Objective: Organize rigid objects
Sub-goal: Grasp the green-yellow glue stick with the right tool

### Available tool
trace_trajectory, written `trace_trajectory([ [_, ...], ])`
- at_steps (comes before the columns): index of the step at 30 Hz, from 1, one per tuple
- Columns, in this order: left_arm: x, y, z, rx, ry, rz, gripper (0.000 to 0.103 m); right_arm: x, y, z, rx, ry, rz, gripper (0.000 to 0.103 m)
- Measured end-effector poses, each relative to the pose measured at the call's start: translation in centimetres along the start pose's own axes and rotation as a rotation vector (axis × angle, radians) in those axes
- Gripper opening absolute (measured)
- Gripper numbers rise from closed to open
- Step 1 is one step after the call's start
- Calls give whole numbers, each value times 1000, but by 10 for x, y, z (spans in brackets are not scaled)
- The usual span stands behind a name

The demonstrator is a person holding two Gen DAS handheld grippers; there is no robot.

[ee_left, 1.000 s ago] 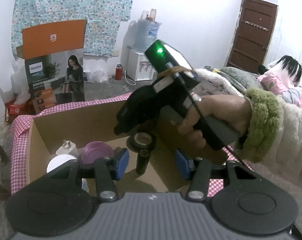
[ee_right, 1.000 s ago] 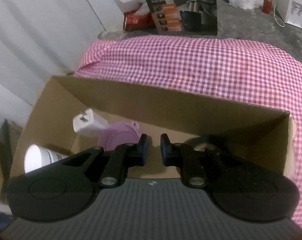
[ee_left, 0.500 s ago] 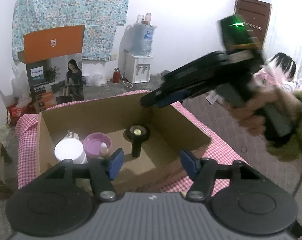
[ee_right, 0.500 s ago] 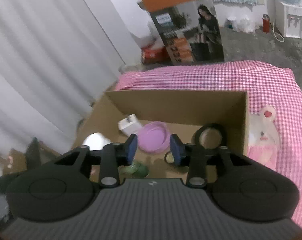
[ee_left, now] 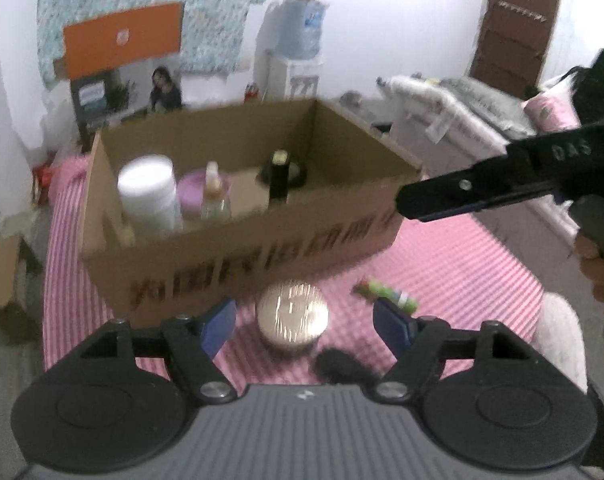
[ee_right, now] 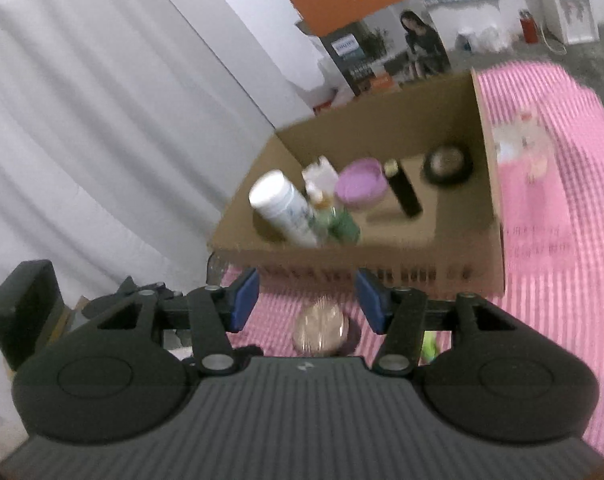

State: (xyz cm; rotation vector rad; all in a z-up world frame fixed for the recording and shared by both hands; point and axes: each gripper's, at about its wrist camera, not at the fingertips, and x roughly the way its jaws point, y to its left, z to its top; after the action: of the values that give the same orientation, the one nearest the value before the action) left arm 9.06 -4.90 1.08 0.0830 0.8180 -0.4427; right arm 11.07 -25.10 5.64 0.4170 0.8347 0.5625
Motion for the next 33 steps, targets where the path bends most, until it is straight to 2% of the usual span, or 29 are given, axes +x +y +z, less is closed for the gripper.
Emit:
trace_trajectory([
  [2,8,0,-8,-19,42,-21,77,6,-1,-17,4,7,-36,53],
  [5,18,-5,-19,-25,78,-42,76,13,-2,-34,-43,12,-139,53],
  [7,20,-8,-23,-25,78,-61,74,18,-3,-44,-57,26,-177,53],
  [10,23,-15,-27,-29,76,-81,68,23,-7,-59,-56,60,-176,52],
  [16,27,-25,-17,-16,48,-89,59,33,-13,-61,-142,66,-287,51],
  [20,39,-31,-6,-6,57,-124,54,47,-28,-55,-169,112,-294,41],
  [22,47,-37,-2,9,74,-144,46,56,-33,-53,-172,138,-291,35],
  [29,73,-57,3,68,135,-164,43,78,-50,-50,-196,216,-293,17],
  [33,87,-63,5,82,157,-173,43,78,-55,-46,-167,227,-278,14],
])
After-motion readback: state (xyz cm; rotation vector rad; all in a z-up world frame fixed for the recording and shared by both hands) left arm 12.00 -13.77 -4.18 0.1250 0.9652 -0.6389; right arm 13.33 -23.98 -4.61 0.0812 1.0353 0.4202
